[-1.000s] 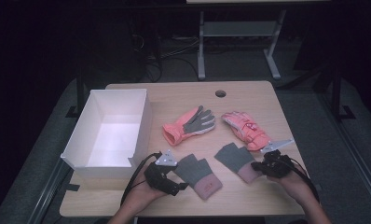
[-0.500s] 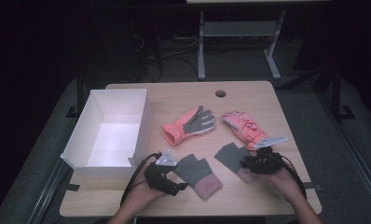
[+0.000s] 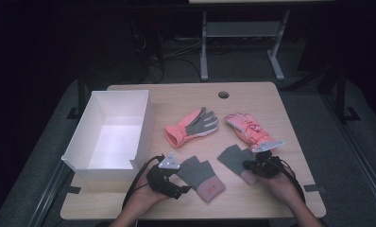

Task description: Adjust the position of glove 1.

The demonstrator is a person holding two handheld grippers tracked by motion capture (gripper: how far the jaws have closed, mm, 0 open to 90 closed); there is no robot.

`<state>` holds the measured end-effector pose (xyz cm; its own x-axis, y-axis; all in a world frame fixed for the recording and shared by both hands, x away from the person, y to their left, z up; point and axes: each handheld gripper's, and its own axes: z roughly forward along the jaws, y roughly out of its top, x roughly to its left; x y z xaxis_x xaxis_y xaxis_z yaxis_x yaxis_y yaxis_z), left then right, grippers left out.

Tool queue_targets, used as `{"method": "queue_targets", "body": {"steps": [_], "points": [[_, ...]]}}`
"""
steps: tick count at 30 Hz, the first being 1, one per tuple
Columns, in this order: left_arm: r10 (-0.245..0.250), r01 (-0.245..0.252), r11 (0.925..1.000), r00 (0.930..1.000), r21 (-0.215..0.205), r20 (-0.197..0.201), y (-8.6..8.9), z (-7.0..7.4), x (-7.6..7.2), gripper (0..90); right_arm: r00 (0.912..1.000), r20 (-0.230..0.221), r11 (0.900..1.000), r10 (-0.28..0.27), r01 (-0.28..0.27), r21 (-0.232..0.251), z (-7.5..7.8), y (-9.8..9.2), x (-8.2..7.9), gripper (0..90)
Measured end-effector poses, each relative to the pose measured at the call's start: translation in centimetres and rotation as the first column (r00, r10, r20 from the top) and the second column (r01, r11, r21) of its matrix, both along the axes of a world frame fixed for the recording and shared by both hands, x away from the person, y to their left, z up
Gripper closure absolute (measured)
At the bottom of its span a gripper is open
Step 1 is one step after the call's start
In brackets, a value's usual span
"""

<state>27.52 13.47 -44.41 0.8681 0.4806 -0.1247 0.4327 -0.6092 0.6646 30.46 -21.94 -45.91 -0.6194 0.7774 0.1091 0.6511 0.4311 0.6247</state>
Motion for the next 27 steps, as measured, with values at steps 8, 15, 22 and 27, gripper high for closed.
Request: {"method": "queue_targets", "body": {"steps": [8, 15, 22, 27], "points": [[0.014, -0.014, 0.9998, 0.9999, -0.011, -0.004, 0.1, 0.0, 0.1, 20.2, 0.9989, 0.046, 0.998, -0.009, 0.006, 0.066, 1.4, -0.4, -0.5, 87.5], [0.023, -0.022, 0.9997, 0.9997, -0.006, 0.002, 0.5, 0.2, 0.2, 20.2, 0.9976, 0.069, 0.99, 0.004, -0.013, 0.143, 2.8, 0.9, -1.4, 87.5], [0.026, -0.025, 0.9996, 0.9996, -0.008, 0.014, 0.5, 0.3, 0.1, 20.1, 0.9964, 0.08, 0.985, 0.029, -0.042, 0.168, 3.6, 3.7, -2.0, 87.5], [0.029, -0.029, 0.9995, 0.9994, -0.008, 0.019, 0.6, 0.4, 0.0, 20.1, 0.9957, 0.071, 0.982, 0.06, -0.071, 0.177, 3.8, 6.5, -2.7, 87.5]]}}
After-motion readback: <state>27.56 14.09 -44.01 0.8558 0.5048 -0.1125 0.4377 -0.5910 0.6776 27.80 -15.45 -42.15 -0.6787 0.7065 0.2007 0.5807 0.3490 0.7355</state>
